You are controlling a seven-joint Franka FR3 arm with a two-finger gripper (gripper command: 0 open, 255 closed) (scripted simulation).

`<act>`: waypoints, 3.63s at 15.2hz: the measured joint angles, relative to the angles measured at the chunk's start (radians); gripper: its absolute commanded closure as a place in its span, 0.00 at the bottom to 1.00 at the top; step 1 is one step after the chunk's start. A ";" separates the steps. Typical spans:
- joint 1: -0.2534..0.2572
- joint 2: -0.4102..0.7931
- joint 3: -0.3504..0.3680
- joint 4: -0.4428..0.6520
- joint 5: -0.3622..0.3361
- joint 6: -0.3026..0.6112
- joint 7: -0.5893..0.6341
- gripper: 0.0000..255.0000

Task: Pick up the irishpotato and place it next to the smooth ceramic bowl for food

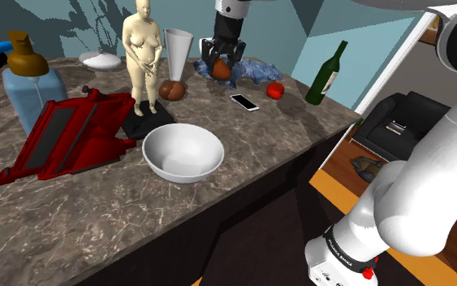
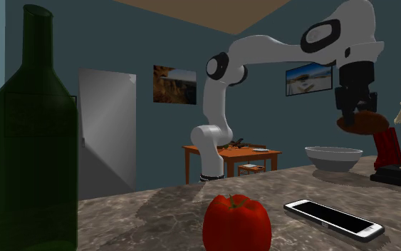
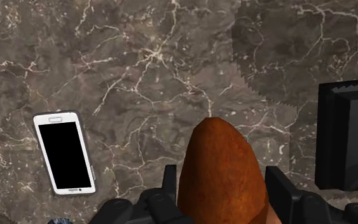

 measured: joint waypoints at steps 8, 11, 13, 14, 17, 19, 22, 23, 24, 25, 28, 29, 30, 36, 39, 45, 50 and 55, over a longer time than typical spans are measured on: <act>0.072 0.202 0.053 0.256 -0.004 -0.064 0.121 1.00; 0.073 0.208 0.054 0.227 -0.004 -0.029 0.128 1.00; 0.073 0.210 0.054 0.204 -0.005 -0.004 0.130 1.00; 0.074 0.207 0.055 0.186 -0.005 0.010 0.133 1.00; 0.073 0.210 0.054 0.154 -0.006 0.046 0.134 1.00; 0.073 0.211 0.054 0.127 -0.007 0.074 0.136 1.00; 0.073 0.215 0.054 0.091 -0.008 0.114 0.140 1.00; 0.075 0.218 0.055 0.080 -0.008 0.127 0.144 1.00; 0.075 0.222 0.055 0.073 -0.009 0.138 0.144 1.00; 0.074 0.226 0.055 0.065 -0.009 0.150 0.144 1.00; 0.072 0.238 0.054 0.039 -0.010 0.188 0.145 1.00; 0.073 0.241 0.054 0.032 -0.010 0.198 0.147 1.00; 0.073 0.244 0.054 0.023 -0.011 0.211 0.148 1.00; 0.073 0.254 0.053 -0.015 -0.012 0.258 0.152 1.00; 0.073 0.255 0.053 -0.016 -0.013 0.260 0.152 1.00; 0.072 0.255 0.053 -0.016 -0.013 0.260 0.152 0.00; 0.077 0.232 0.056 0.022 -0.011 0.200 0.153 0.00; 0.078 0.220 0.056 0.061 -0.009 0.148 0.150 0.00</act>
